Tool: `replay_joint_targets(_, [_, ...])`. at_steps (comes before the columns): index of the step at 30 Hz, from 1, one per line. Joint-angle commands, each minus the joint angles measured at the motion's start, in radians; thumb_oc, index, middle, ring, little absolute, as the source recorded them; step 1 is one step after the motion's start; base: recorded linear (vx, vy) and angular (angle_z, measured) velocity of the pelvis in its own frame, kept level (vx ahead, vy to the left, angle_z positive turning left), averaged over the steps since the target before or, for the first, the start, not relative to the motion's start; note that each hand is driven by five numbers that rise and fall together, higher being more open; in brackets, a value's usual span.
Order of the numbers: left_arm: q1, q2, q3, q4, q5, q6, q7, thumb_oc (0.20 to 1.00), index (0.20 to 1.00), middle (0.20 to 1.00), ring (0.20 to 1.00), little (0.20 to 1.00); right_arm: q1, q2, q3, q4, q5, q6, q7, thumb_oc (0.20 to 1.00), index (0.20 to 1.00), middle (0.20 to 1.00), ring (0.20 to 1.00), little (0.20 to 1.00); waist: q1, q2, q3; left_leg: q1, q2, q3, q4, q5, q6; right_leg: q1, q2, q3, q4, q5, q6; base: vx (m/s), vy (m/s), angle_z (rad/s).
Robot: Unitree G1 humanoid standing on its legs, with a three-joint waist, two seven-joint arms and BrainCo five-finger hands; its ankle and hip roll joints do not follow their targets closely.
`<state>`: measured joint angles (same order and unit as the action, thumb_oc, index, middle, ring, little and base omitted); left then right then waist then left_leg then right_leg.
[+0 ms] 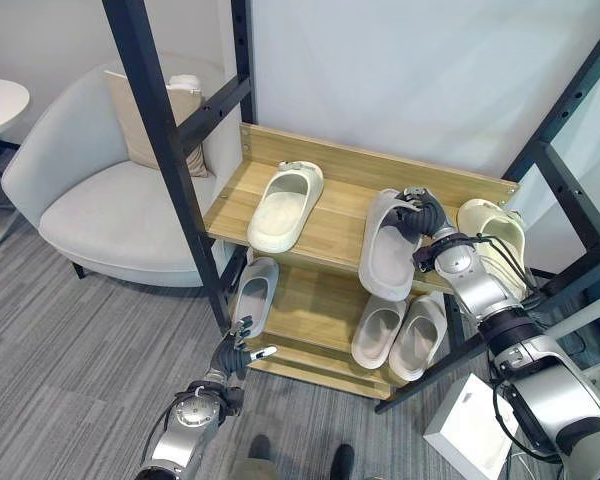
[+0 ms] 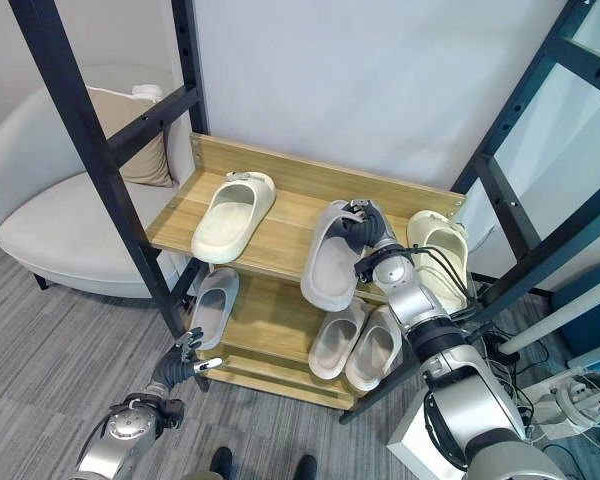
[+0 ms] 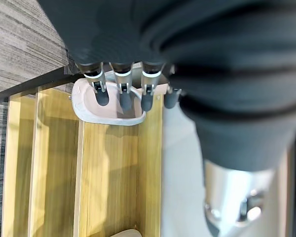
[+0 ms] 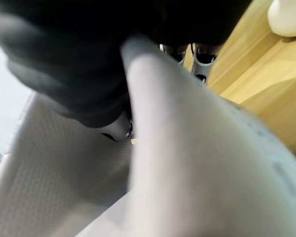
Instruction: Arrange the slippers neatly on the shoe rack.
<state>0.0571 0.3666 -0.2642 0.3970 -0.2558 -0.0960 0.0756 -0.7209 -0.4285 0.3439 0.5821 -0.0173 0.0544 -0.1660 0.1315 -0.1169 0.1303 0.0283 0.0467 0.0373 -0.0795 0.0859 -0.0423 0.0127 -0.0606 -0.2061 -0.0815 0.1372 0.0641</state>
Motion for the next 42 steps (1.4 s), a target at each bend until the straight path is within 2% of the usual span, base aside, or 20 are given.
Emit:
replay_joint_targets(1, [-0.019, 0.011, 0.023, -0.047, 0.025, -0.036, -0.011, 1.000, 1.000, 1.000, 1.000, 1.000, 0.006, -0.038, -0.009, -0.087, 0.056, -0.041, -0.028, 0.200, 0.200, 0.200, 0.200, 0.200, 0.003, -0.029, -0.021, 0.024, 0.000, -0.014, -0.008, -0.064, 0.009, 0.075, -0.082, 0.027, 0.013, -0.008, 0.086, 0.00, 0.000, 0.00])
replay_joint_targets(5, [-0.029, 0.004, 0.024, -0.043, 0.037, -0.041, -0.007, 1.000, 1.000, 1.000, 1.000, 1.000, 0.089, -0.040, -0.088, -0.230, 0.077, -0.093, -0.084, 0.200, 0.200, 0.200, 0.200, 0.200, 0.000, -0.017, -0.029, 0.027, 0.000, -0.015, -0.008, -0.065, 0.010, 0.079, -0.085, 0.025, 0.012, -0.011, 0.086, 0.00, 0.002, -0.01])
replay_joint_targets(6, [-0.037, 0.002, 0.026, -0.037, 0.040, -0.051, -0.005, 1.000, 1.000, 1.000, 1.000, 1.000, 0.142, -0.041, -0.155, -0.327, 0.108, -0.148, -0.119, 0.200, 0.200, 0.200, 0.200, 0.200, 0.000, -0.010, -0.032, 0.024, -0.004, -0.017, -0.008, -0.054, 0.012, 0.080, -0.089, 0.021, 0.014, -0.008, 0.085, 0.00, 0.000, 0.00])
replay_joint_targets(9, [-0.039, 0.004, 0.029, -0.042, 0.034, -0.061, -0.004, 1.000, 1.000, 1.000, 1.000, 1.000, 0.204, -0.033, -0.234, -0.476, 0.203, -0.232, -0.134, 0.200, 0.200, 0.200, 0.200, 0.200, 0.000, 0.001, -0.039, 0.024, -0.007, -0.021, -0.008, -0.051, 0.010, 0.085, -0.092, 0.012, 0.011, -0.010, 0.086, 0.00, 0.004, 0.04])
replay_joint_targets(12, [-0.036, 0.004, 0.032, -0.046, 0.029, -0.066, -0.005, 1.000, 1.000, 1.000, 1.000, 1.000, 0.240, -0.017, -0.266, -0.560, 0.276, -0.283, -0.120, 0.200, 0.200, 0.200, 0.200, 0.200, 0.001, 0.007, -0.043, 0.024, -0.007, -0.023, -0.008, -0.051, 0.008, 0.087, -0.094, 0.007, 0.009, -0.011, 0.086, 0.00, 0.000, 0.00])
replay_joint_targets(13, [-0.030, 0.003, 0.034, -0.053, 0.018, -0.068, -0.006, 1.000, 1.000, 1.000, 1.000, 1.000, 0.271, 0.016, -0.295, -0.661, 0.397, -0.347, -0.084, 0.200, 0.200, 0.200, 0.200, 0.200, 0.002, 0.014, -0.047, 0.023, -0.008, -0.024, -0.008, -0.049, 0.006, 0.088, -0.096, 0.002, 0.009, -0.011, 0.087, 0.00, 0.005, 0.05])
replay_joint_targets(15, [-0.022, 0.003, 0.035, -0.060, 0.012, -0.069, -0.007, 1.000, 1.000, 1.000, 1.000, 1.000, 0.282, 0.029, -0.295, -0.695, 0.437, -0.363, -0.064, 0.200, 0.200, 0.200, 0.200, 0.200, 0.003, 0.016, -0.050, 0.023, -0.008, -0.025, -0.008, -0.048, 0.005, 0.089, -0.096, -0.001, 0.008, -0.011, 0.087, 0.00, 0.003, 0.10])
replay_joint_targets(16, [-0.011, 0.001, 0.040, -0.070, 0.002, -0.070, -0.007, 1.000, 1.000, 1.000, 1.000, 1.000, 0.285, 0.066, -0.267, -0.774, 0.547, -0.388, -0.010, 0.200, 0.200, 0.200, 0.200, 0.200, 0.007, 0.019, -0.055, 0.022, -0.009, -0.024, -0.008, -0.046, 0.002, 0.089, -0.098, -0.001, 0.008, -0.011, 0.087, 0.02, -0.006, 0.10])
replay_joint_targets(18, [-0.007, 0.001, 0.041, -0.072, 0.000, -0.068, -0.007, 1.000, 1.000, 1.000, 1.000, 1.000, 0.288, 0.084, -0.245, -0.808, 0.604, -0.393, 0.017, 0.200, 0.200, 0.200, 0.200, 0.200, 0.009, 0.021, -0.058, 0.028, -0.007, -0.025, -0.008, -0.057, -0.001, 0.098, -0.096, -0.003, 0.005, -0.019, 0.088, 0.01, -0.006, 0.06])
replay_joint_targets(20, [0.006, -0.002, 0.045, -0.088, -0.012, -0.063, -0.001, 1.000, 1.000, 1.000, 1.000, 1.000, 0.276, 0.142, -0.130, -0.897, 0.810, -0.381, 0.134, 0.200, 0.200, 0.200, 0.200, 0.200, 0.022, 0.023, -0.058, 0.028, -0.007, -0.025, -0.008, -0.051, -0.006, 0.101, -0.098, -0.008, 0.007, -0.015, 0.086, -0.03, -0.006, 0.04])
replay_joint_targets(21, [0.008, -0.002, 0.047, -0.089, -0.012, -0.062, -0.001, 1.000, 1.000, 1.000, 1.000, 1.000, 0.277, 0.142, -0.129, -0.896, 0.814, -0.381, 0.137, 0.200, 0.200, 0.200, 0.200, 0.200, 0.020, 0.023, -0.059, 0.029, -0.007, -0.025, -0.008, -0.051, -0.006, 0.102, -0.098, -0.009, 0.007, -0.016, 0.086, -0.03, -0.005, 0.03])
replay_joint_targets(23, [0.016, -0.007, 0.051, -0.095, -0.017, -0.061, 0.004, 1.000, 1.000, 1.000, 1.000, 1.000, 0.259, 0.177, 0.014, -0.919, 0.929, -0.336, 0.218, 0.200, 0.200, 0.200, 0.200, 0.200, 0.035, 0.023, -0.057, 0.023, -0.008, -0.030, -0.008, -0.044, -0.010, 0.101, -0.100, -0.019, 0.013, -0.016, 0.084, -0.03, -0.002, 0.05])
replay_joint_targets(28, [0.019, -0.020, 0.059, -0.094, -0.016, -0.073, 0.012, 1.000, 1.000, 1.000, 1.000, 1.000, 0.288, 0.207, 0.232, -0.907, 1.005, -0.228, 0.342, 0.200, 0.200, 0.200, 0.200, 0.200, 0.061, 0.025, -0.040, 0.011, -0.008, -0.052, -0.008, -0.035, -0.017, 0.092, -0.107, -0.044, 0.040, -0.026, 0.083, -0.02, 0.003, 0.13])
replay_joint_targets(31, [0.000, -0.021, 0.077, -0.085, -0.019, -0.094, 0.036, 1.000, 1.000, 1.000, 1.000, 1.000, 0.314, 0.205, 0.313, -0.833, 0.958, -0.190, 0.371, 0.200, 0.200, 0.200, 0.200, 0.200, 0.070, 0.032, 0.002, -0.007, -0.006, -0.070, -0.008, -0.024, -0.016, 0.060, -0.113, -0.060, 0.078, -0.037, 0.084, -0.13, -0.010, 0.20])
replay_joint_targets(34, [-0.041, -0.016, 0.085, -0.080, -0.027, -0.111, 0.066, 1.000, 1.000, 1.000, 1.000, 1.000, 0.307, 0.184, 0.330, -0.776, 0.879, -0.192, 0.363, 0.200, 0.200, 0.200, 0.200, 0.200, 0.075, 0.043, 0.060, -0.034, -0.004, -0.081, -0.008, -0.007, -0.012, 0.016, -0.117, -0.065, 0.123, -0.050, 0.082, -0.24, -0.016, 0.18])
replay_joint_targets(36, [-0.142, -0.009, 0.087, -0.059, -0.050, -0.142, 0.130, 1.000, 1.000, 1.000, 1.000, 1.000, 0.263, 0.157, 0.334, -0.666, 0.698, -0.216, 0.316, 0.200, 0.200, 0.200, 0.200, 0.200, 0.078, 0.065, 0.179, -0.152, 0.001, -0.094, 0.088, 0.004, -0.003, -0.096, -0.139, -0.069, 0.230, -0.067, 0.070, -0.44, -0.012, 0.11])
replay_joint_targets(37, [-0.146, -0.009, 0.087, -0.057, -0.050, -0.143, 0.130, 1.000, 1.000, 1.000, 1.000, 1.000, 0.259, 0.158, 0.333, -0.664, 0.696, -0.217, 0.315, 0.200, 0.200, 0.200, 0.200, 0.200, 0.077, 0.064, 0.177, -0.164, 0.000, -0.095, 0.098, 0.000, -0.003, -0.106, -0.141, -0.068, 0.237, -0.070, 0.070, -0.43, -0.008, 0.10])
replay_joint_targets(40, [-0.225, -0.006, 0.085, -0.054, -0.060, -0.175, 0.181, 1.000, 1.000, 1.000, 1.000, 1.000, 0.206, 0.119, 0.299, -0.557, 0.420, -0.242, 0.221, 0.200, 0.200, 0.200, 0.200, 0.200, 0.070, 0.082, 0.238, -0.328, -0.020, -0.123, 0.229, -0.012, -0.002, -0.236, -0.162, -0.063, 0.344, -0.092, 0.058, -0.30, 0.017, 0.19])
replay_joint_targets(41, [-0.268, -0.009, 0.066, -0.052, -0.065, -0.193, 0.219, 1.000, 1.000, 1.000, 1.000, 1.000, 0.149, 0.105, 0.268, -0.454, 0.236, -0.259, 0.117, 0.200, 0.200, 0.200, 0.200, 0.200, 0.071, 0.094, 0.250, -0.413, -0.036, -0.137, 0.289, -0.024, 0.000, -0.315, -0.168, -0.061, 0.409, -0.113, 0.053, -0.25, 0.038, 0.26])
replay_joint_targets(42, [-0.270, -0.009, 0.066, -0.051, -0.065, -0.194, 0.219, 1.000, 1.000, 1.000, 1.000, 1.000, 0.147, 0.105, 0.268, -0.452, 0.235, -0.260, 0.116, 0.200, 0.200, 0.200, 0.200, 0.200, 0.070, 0.094, 0.247, -0.418, -0.036, -0.138, 0.287, -0.019, 0.001, -0.320, -0.167, -0.062, 0.406, -0.108, 0.053, -0.31, 0.073, 0.29])
